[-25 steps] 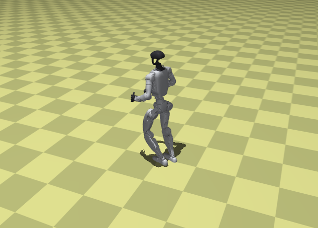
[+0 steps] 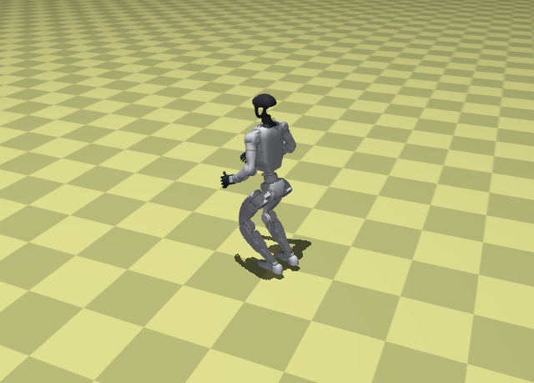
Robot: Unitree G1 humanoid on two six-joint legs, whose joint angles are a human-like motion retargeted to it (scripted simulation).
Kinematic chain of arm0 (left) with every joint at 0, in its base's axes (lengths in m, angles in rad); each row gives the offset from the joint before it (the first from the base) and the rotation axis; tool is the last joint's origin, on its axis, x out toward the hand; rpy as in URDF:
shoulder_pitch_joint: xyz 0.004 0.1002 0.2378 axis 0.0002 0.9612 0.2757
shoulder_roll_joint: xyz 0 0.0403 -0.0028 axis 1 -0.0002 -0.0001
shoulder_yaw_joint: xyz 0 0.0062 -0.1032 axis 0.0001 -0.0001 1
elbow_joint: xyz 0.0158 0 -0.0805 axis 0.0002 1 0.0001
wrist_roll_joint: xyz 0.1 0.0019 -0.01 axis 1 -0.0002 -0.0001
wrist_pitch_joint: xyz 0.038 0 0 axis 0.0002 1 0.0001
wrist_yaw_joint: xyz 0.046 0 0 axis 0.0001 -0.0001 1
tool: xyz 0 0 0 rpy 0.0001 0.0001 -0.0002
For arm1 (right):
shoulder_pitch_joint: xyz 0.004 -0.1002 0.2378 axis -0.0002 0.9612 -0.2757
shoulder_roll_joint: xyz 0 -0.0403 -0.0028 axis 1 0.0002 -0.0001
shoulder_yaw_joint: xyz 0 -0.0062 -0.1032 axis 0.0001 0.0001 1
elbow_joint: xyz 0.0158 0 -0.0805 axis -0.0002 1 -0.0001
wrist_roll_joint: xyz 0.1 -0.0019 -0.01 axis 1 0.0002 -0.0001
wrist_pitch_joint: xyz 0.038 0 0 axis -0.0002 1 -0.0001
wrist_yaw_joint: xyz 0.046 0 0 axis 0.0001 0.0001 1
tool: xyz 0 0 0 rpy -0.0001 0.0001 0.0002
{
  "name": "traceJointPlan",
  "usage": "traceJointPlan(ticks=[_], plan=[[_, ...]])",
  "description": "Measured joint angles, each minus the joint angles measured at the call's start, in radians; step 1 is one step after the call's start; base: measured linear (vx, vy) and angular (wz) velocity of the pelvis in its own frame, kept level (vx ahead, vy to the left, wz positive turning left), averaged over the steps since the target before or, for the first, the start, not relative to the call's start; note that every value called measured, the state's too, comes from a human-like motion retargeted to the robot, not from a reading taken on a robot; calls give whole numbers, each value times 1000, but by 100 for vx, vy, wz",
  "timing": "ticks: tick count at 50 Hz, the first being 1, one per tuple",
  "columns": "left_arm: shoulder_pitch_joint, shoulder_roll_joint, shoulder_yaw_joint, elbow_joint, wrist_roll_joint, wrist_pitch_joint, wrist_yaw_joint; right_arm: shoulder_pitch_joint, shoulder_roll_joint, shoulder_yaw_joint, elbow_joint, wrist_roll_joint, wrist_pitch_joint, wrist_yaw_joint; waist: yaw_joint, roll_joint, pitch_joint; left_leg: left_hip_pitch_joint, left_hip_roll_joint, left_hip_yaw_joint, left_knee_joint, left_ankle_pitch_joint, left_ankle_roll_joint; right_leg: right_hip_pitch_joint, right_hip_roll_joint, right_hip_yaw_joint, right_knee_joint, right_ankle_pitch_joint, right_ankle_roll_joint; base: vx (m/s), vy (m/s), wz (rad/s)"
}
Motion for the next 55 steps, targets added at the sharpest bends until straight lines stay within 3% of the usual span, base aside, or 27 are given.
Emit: traceJointPlan(ticks=[3, 5, 8, 11, 15, 21, 24, 28, 30, 32, 35, 38, 41, 44, 47, 50, 55], plan=[[-17, -12, 0, 28, -20, 1, 34, 9, 10, -7, 1, 31, -4, -25, -66, -48, 17, 5, -77, 23, -28, 0, 23, -49, -104, 27, 162, 11, 16, 10, 5, 78], [-21, -18, 5, 39, -42, 1, 44, 15, 18, -10, 9, 62, -5, -29, -88, -55, 20, 40, -88, 27, -68, 0, 16, -50, -128, 34, 192, 27, 13, 19, 3, 3], [-12, -30, 13, 33, -83, 4, 43, 28, 20, -14, 22, 104, -2, -21, -74, -16, 22, 137, -29, 12, -145, 62, -47, 2, -56, 25, 85, 123, 22, 22, 1, -60], [-4, -41, 8, 26, -106, 3, 32, 43, 27, -13, 51, 122, 8, -10, -62, 16, -5, 161, 14, -24, -206, 221, -138, 38, 15, 19, -72, 234, 34, 14, -2, -30], [-11, -32, -8, 6, -123, 5, 7, 60, 28, -11, 61, 130, 15, 3, -22, 52, -22, 128, 88, -59, -106, 266, -177, 80, 114, 14, -201, 304, 30, 2, -1, -1], [-44, -27, -9, -57, -142, 24, -35, 6, -8, 6, 43, 126, 19, 8, 29, 80, 17, 25, 220, -63, 270, 92, -98, 93, 185, -8, -137, 55, -52, 1, 0, -10], [-54, -35, 5, -59, -151, 31, -44, -29, -18, 9, 57, 138, 17, 5, 56, 105, 38, -6, 263, -76, 302, 36, -83, 106, 225, -10, -166, 29, -64, 6, 7, -46], [-3, -34, 22, -51, -161, 19, -43, 16, 4, -11, 58, 179, 17, 7, 45, 76, 25, 54, 179, -63, 102, 99, -98, 167, 218, 58, -251, 128, -2, 14, 13, -11], [24, -34, 27, -43, -162, 16, -36, 45, 12, -17, 60, 190, 20, 20, 42, 64, 7, 93, 136, -55, -20, 142, -115, 172, 176, 54, -257, 237, 29, 12, 13, -33], [40, -30, 29, -37, -159, 19, -25, 66, 10, -24, 59, 186, 21, 36, 30, 52, -4, 127, 89, -47, -103, 167, -118, 152, 119, 41, -206, 274, 40, 8, 11, -21], [51, -18, 36, -39, -145, 24, -11, 83, 5, -30, 29, 178, 14, 48, 4, 41, 2, 153, 28, -44, -121, 114, -89, 104, 48, 30, -48, 248, 48, 3, 8, 0], [20, 1, 47, -44, -85, 25, 15, 81, 13, -43, 3, 168, 18, 44, -56, -7, 27, 147, -68, -25, -113, 14, -24, 41, -69, 49, 158, 177, 61, 2, 5, 59], [-17, 7, 62, -39, -40, 22, 44, 75, 34, -55, 11, 166, 16, 29, -113, -53, 30, 145, -134, -11, -162, 4, -5, -8, -133, 82, 234, 155, 65, 6, 2, 65], [-22, 1, 74, -56, -41, 18, 51, 77, 43, -56, 30, 168, 16, 26, -110, -28, 23, 198, -102, -40, -214, 63, -61, 21, -66, 73, 135, 197, 62, 12, -2, -20], [-21, -5, 67, -77, -55, 15, 39, 88, 51, -55, 60, 160, 26, 34, -84, 11, 11, 218, -29, -62, -206, 190, -140, 74, 31, 56, -22, 266, 60, 7, -5, -3], [-31, 4, 50, -105, -77, 15, 12, 92, 48, -47, 66, 152, 33, 37, -49, 36, 4, 181, 22, -91, -95, 206, -167, 114, 111, 49, -116, 286, 38, 0, -2, 6], [-75, 15, 35, -146, -85, 28, -33, 15, 9, -17, 77, 108, 43, 36, 8, 64, 39, 90, 151, -85, 237, 57, -114, 141, 173, 9, -93, 39, -50, -2, -1, 2]])
